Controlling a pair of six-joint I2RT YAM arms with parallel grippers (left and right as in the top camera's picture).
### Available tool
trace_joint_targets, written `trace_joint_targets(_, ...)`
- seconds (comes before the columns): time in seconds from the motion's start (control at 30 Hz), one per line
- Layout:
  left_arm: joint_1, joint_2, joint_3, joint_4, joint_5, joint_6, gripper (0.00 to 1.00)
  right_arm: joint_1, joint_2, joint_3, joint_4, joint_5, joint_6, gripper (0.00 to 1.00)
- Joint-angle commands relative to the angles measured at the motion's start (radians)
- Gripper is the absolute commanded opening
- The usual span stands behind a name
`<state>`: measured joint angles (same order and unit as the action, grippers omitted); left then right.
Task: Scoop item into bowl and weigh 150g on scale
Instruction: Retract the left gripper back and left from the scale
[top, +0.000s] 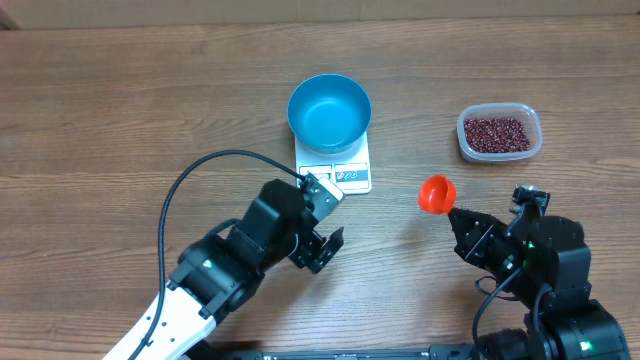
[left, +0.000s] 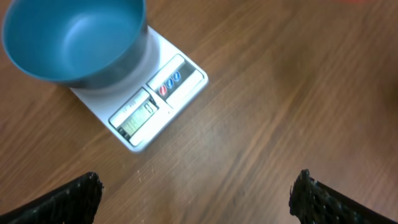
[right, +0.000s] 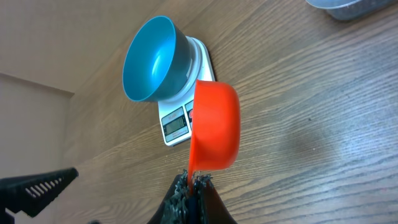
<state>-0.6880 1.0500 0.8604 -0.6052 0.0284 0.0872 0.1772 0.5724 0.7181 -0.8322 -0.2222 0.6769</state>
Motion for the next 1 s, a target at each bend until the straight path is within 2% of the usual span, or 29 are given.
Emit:
trace_joint_targets(0.0,0.048,0.001,0.101,-0.097,0.095,0.117,1.00,-0.005,-0.003,0.022,0.002,-0.008,0.011,0.04)
trace_joint_targets(0.1,0.100,0.001,0.170,-0.208,0.096,0.159,1.00,-0.005,-0.003,0.022,0.004,-0.007,0.011,0.04)
trace_joint_targets(0.3,0.138,0.001,0.254,-0.372,0.095,0.380,1.00,-0.005,-0.002,0.022,0.009,0.026,0.011,0.03)
trace_joint_targets(0.33,0.138,0.001,0.257,-0.376,0.092,0.384,1.00,-0.005,-0.001,0.022,0.011,0.038,0.011,0.04)
trace_joint_targets(0.5,0.138,0.002,0.257,-0.374,0.091,0.348,1.00,-0.005,0.014,0.022,0.027,0.057,0.011,0.04)
trace_joint_targets(0.73,0.146,0.002,0.257,-0.379,0.093,0.232,1.00,-0.005,0.080,0.022,0.068,0.056,0.007,0.04)
trace_joint_targets(0.97,0.203,0.003,0.257,-0.389,0.117,0.227,1.00,-0.005,0.193,0.022,0.089,0.038,0.008,0.04)
